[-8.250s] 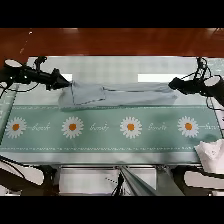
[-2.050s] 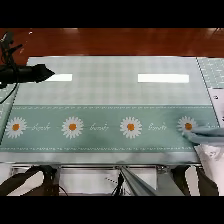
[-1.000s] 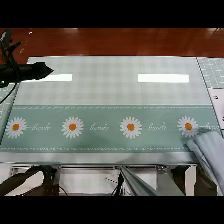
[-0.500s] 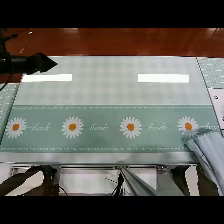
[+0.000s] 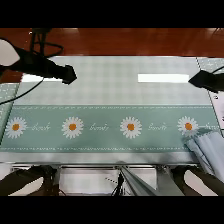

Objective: Fold the shirts.

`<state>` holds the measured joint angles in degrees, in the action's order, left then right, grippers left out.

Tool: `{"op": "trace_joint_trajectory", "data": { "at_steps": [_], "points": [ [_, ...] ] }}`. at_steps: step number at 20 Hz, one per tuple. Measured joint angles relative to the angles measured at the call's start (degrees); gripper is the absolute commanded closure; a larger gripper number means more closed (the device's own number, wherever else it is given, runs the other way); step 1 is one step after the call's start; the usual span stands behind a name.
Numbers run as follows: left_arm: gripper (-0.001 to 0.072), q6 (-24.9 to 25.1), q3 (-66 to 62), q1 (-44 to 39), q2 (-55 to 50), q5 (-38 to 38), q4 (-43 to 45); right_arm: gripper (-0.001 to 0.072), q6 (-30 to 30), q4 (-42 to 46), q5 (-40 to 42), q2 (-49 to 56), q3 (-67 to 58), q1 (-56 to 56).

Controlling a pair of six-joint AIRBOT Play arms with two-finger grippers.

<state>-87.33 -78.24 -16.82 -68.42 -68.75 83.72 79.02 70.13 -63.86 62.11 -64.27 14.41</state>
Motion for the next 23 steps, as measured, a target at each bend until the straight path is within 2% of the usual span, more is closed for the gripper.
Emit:
{"op": "trace_joint_trajectory", "data": {
  "at_steps": [3,7,23],
  "points": [
    [0.0048,-5.4,0.1,-2.6,-1.4,-2.3,5.4,0.0108,-0.5,8.3,0.7,2.1,0.0,-7.6],
    [0.0047,-8.3,0.2,-3.9,-2.6,-3.7,8.3,0.0109,-0.6,13.1,0.6,3.0,0.0,-11.9],
    [0.0047,-9.7,0.2,-4.2,-3.5,-4.3,9.7,0.0109,-0.7,15.5,0.5,3.3,0.0,-13.5]
  ]
}}
